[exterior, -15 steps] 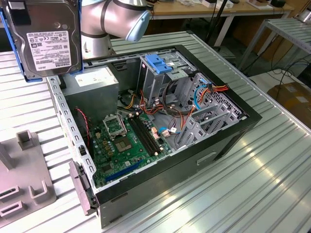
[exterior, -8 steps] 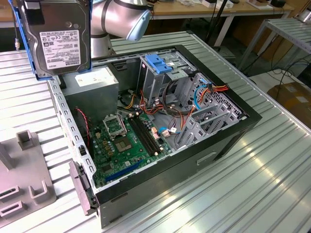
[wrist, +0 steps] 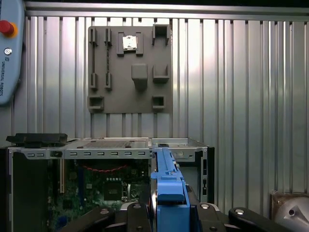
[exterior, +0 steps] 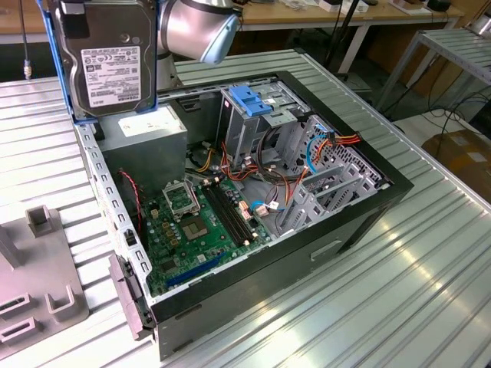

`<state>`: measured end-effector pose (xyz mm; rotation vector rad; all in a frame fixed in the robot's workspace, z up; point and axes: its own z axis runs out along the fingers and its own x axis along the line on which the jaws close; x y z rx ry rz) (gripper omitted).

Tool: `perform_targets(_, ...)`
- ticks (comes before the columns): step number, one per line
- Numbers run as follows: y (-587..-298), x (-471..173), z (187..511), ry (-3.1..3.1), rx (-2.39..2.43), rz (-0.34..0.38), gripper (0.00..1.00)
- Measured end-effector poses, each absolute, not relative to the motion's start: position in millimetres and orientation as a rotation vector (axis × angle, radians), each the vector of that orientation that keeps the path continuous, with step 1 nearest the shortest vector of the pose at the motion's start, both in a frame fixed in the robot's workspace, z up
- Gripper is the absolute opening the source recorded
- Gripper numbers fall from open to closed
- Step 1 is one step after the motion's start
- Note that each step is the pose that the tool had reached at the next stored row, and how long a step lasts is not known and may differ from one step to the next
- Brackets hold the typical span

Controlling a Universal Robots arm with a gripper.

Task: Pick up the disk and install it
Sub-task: 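Pick up the disk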

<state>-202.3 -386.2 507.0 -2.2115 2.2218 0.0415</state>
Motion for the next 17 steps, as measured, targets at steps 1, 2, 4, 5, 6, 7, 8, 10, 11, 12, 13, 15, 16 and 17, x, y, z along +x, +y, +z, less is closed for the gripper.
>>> perform_targets(1,-386.2,-200.1,507.1,2.222,-2.212,0.041,0.37)
perform_targets(2,-386.2,-198.0,507.0,2.222,-2.212,0.041,0.37)
perform_targets(4,-386.2,-192.1,507.0,2.222,-2.212,0.041,0.37)
perform_targets(5,-386.2,-188.8,506.9,2.222,-2.212,0.041,0.37)
perform_targets(6,-386.2,-185.7,506.9,2.222,-2.212,0.041,0.37)
perform_targets(7,-386.2,-183.8,506.9,2.222,-2.212,0.041,0.37)
perform_targets(8,-386.2,-181.7,506.9,2.222,-2.212,0.041,0.37)
perform_targets(10,-386.2,-177.6,506.8,2.222,-2.212,0.041,0.37)
perform_targets(11,-386.3,-175.7,506.8,2.222,-2.212,0.041,0.37)
perform_targets(12,-386.3,-173.7,506.8,2.222,-2.212,0.041,0.37)
perform_targets(13,-386.3,-171.6,506.8,2.222,-2.212,0.041,0.37)
perform_targets(15,-386.3,-167.8,506.7,2.222,-2.212,0.041,0.37)
perform_targets(16,-386.3,-165.9,506.7,2.222,-2.212,0.041,0.37)
perform_targets(17,-386.4,-164.2,506.6,2.222,-2.212,0.041,0.37)
